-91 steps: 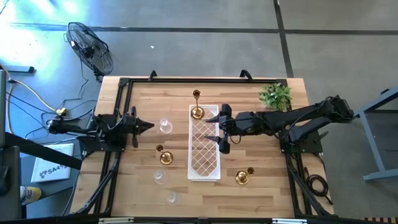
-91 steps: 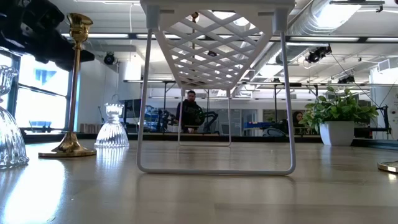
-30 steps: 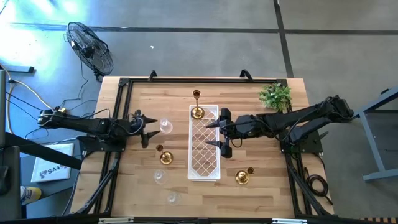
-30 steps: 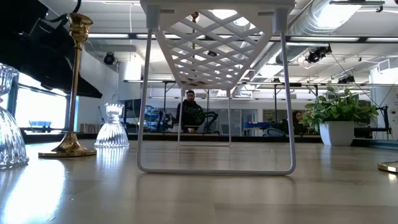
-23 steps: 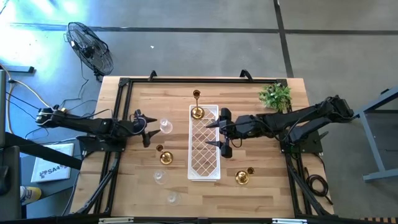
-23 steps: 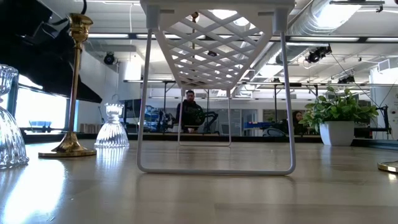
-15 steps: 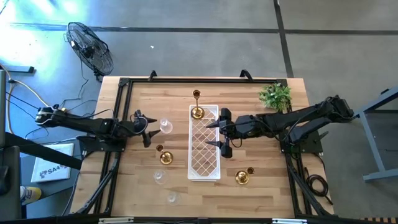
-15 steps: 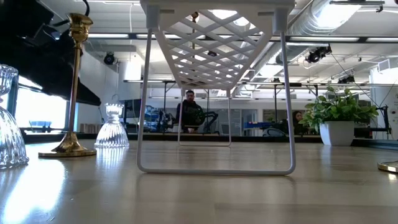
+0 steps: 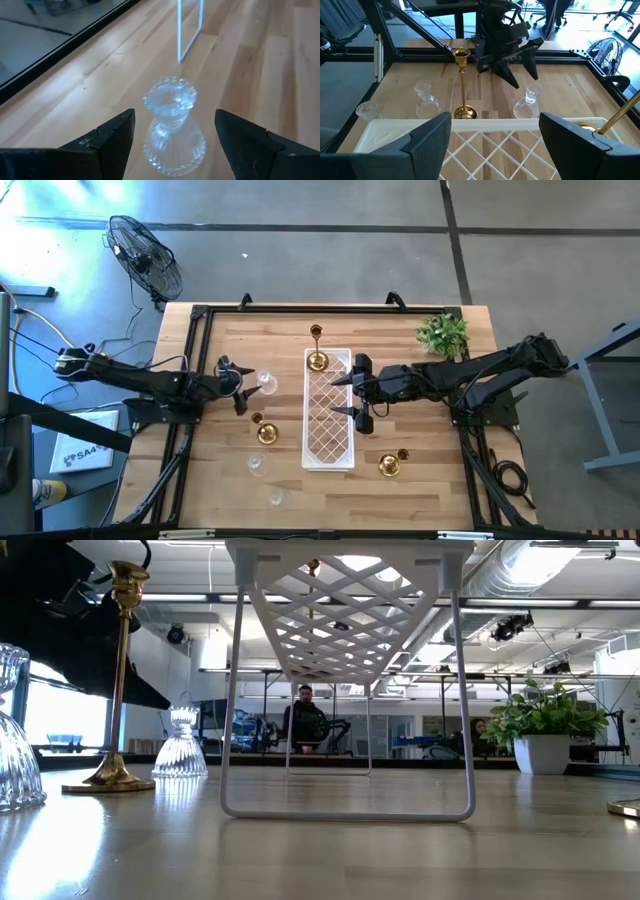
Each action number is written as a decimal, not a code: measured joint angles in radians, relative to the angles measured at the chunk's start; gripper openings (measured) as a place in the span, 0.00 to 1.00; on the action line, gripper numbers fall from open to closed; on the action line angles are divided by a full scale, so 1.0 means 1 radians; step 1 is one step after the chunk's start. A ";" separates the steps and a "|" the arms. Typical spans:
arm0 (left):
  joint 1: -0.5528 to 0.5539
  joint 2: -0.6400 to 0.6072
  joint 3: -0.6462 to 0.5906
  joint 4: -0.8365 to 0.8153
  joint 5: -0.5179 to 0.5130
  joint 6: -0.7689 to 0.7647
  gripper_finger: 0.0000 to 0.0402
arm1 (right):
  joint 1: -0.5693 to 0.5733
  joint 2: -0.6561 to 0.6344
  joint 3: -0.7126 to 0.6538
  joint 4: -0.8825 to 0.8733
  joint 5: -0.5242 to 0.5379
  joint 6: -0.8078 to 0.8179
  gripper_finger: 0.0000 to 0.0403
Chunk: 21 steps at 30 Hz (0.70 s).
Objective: Pick & Place candle stick holders
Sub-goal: Put the top transparent candle holder on the shelf
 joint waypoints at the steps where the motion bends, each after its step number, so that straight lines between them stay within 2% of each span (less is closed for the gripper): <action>1: 0.000 0.007 0.000 0.000 -0.003 -0.001 0.67 | 0.000 0.000 0.000 0.000 0.000 0.000 0.74; 11: 0.000 0.053 0.000 0.080 -0.006 0.005 0.67 | 0.000 0.000 0.000 0.000 0.000 -0.003 0.74; 21: 0.000 0.053 0.000 0.074 -0.029 -0.029 0.67 | 0.000 0.000 0.000 0.000 0.000 -0.003 0.74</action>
